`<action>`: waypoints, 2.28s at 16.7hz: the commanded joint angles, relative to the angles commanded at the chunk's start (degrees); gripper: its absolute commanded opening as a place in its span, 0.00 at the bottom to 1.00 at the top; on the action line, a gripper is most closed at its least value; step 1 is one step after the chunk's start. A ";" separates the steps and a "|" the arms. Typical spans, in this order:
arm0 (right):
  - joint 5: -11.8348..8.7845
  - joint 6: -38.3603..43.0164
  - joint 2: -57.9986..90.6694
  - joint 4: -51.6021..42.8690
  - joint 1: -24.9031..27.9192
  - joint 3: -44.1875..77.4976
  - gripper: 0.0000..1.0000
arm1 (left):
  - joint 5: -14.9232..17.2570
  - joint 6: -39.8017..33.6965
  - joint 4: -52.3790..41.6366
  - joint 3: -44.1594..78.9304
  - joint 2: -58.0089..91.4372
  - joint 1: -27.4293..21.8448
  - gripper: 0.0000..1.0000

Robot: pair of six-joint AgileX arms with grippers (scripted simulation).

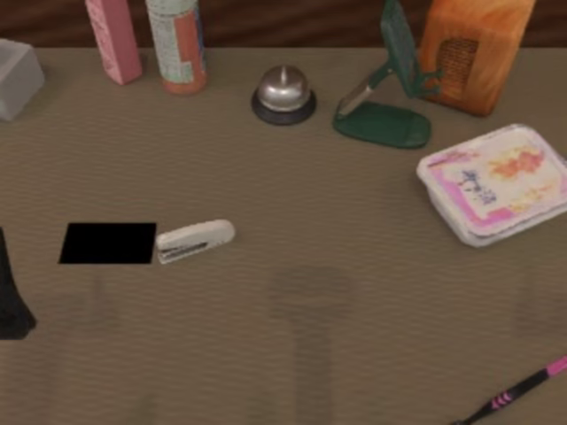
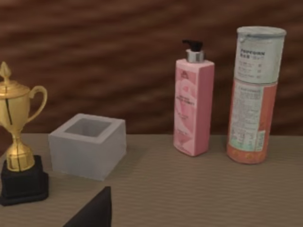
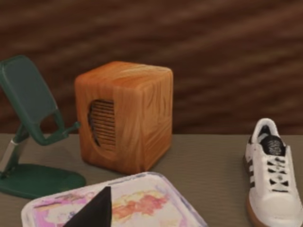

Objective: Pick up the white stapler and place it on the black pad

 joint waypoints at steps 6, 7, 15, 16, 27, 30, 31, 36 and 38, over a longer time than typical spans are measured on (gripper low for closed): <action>0.00 0.00 0.00 0.00 0.00 0.00 1.00 | 0.18 2.61 -3.94 5.91 5.88 -1.56 1.00; 0.00 0.00 0.00 0.00 0.00 0.00 1.00 | 0.20 3.85 -5.83 8.88 8.86 -2.22 1.00; 0.00 0.00 0.00 0.00 0.00 0.00 1.00 | -0.23 18.99 -29.83 44.54 51.70 -9.67 1.00; 0.00 0.00 0.00 0.00 0.00 0.00 1.00 | -0.27 21.20 -33.41 49.48 58.55 -10.78 1.00; 0.00 0.00 0.00 0.00 0.00 0.00 1.00 | -0.14 41.20 -64.73 95.35 115.82 -21.25 1.00; 0.00 0.00 0.00 0.00 0.00 0.00 1.00 | -0.10 43.83 -68.26 102.06 122.59 -22.62 1.00; 0.00 0.00 0.00 0.00 0.00 0.00 1.00 | -0.09 44.29 -68.85 103.26 123.84 -22.86 1.00; 0.00 0.00 0.00 0.00 0.00 0.00 1.00 | -0.09 44.55 -69.17 103.96 124.54 -22.99 1.00; 0.00 0.00 0.00 0.00 0.00 0.00 1.00 | -0.11 44.51 -68.87 103.65 124.47 -22.71 1.00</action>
